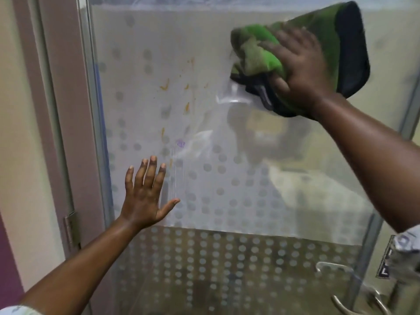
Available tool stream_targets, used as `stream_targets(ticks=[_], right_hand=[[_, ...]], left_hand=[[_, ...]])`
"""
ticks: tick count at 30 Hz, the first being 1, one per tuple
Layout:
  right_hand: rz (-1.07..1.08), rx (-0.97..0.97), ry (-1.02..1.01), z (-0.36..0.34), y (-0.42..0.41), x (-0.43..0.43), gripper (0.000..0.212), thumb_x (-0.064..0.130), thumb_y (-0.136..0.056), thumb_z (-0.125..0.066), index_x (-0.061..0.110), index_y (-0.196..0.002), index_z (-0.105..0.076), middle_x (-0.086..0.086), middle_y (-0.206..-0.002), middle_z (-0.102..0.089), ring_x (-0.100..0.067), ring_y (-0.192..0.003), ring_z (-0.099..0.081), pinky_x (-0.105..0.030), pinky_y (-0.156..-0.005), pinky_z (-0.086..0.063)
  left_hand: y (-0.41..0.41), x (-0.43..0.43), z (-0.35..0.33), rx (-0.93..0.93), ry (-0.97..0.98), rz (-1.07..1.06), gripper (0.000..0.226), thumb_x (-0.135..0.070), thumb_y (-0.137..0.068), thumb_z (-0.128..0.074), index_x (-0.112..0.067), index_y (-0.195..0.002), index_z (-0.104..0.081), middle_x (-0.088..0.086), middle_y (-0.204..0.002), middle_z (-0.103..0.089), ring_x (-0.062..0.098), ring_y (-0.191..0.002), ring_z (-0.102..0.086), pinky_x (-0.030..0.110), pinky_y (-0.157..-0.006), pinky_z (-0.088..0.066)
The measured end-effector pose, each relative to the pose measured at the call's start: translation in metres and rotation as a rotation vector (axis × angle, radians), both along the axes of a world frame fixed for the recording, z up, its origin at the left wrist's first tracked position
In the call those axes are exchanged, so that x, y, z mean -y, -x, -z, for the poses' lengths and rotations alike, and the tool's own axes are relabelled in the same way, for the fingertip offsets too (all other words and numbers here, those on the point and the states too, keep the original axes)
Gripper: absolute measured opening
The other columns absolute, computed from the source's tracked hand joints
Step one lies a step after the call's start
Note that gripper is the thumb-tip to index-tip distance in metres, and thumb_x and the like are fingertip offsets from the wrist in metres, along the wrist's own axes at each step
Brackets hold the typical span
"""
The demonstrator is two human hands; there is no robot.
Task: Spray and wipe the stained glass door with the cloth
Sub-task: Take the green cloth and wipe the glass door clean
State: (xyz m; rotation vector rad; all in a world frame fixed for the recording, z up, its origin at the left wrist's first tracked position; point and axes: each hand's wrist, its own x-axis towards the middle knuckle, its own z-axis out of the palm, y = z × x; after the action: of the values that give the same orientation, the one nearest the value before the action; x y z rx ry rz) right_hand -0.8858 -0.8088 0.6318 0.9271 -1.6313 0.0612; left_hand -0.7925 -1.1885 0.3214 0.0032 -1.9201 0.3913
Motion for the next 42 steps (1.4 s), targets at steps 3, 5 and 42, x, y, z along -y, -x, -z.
stream_targets(ticks=[3,5,42], right_hand=[[0.010,0.026,0.279,0.027,-0.004,0.028,0.060,0.042,-0.093,-0.053,0.034,-0.153,-0.045,0.000,-0.165,-0.036,-0.026,-0.154,-0.029,-0.042,-0.125,-0.015],[-0.003,0.035,0.337,0.059,-0.009,0.041,0.065,0.042,-0.090,-0.055,0.032,-0.153,-0.045,-0.003,-0.165,-0.036,-0.028,-0.155,-0.029,-0.045,-0.125,-0.017],[0.243,0.129,0.958,0.187,0.041,-0.114,0.064,0.037,-0.102,-0.045,0.004,-0.156,-0.035,-0.019,-0.163,-0.036,-0.042,-0.152,-0.029,-0.057,-0.125,-0.020]], left_hand=[[0.001,-0.003,0.001,0.003,-0.012,0.000,0.097,-0.075,-0.094,-0.037,-0.008,-0.162,-0.024,0.021,-0.170,-0.016,0.037,-0.159,-0.013,0.063,-0.124,-0.015],[0.001,-0.003,0.001,0.001,-0.016,0.000,0.096,-0.075,-0.094,-0.037,-0.008,-0.162,-0.024,0.021,-0.171,-0.015,0.038,-0.159,-0.013,0.063,-0.124,-0.015],[0.004,-0.024,0.008,0.038,-0.212,0.035,0.097,-0.072,-0.096,-0.039,-0.013,-0.166,-0.006,0.016,-0.173,0.002,0.036,-0.161,0.002,0.066,-0.124,-0.003]])
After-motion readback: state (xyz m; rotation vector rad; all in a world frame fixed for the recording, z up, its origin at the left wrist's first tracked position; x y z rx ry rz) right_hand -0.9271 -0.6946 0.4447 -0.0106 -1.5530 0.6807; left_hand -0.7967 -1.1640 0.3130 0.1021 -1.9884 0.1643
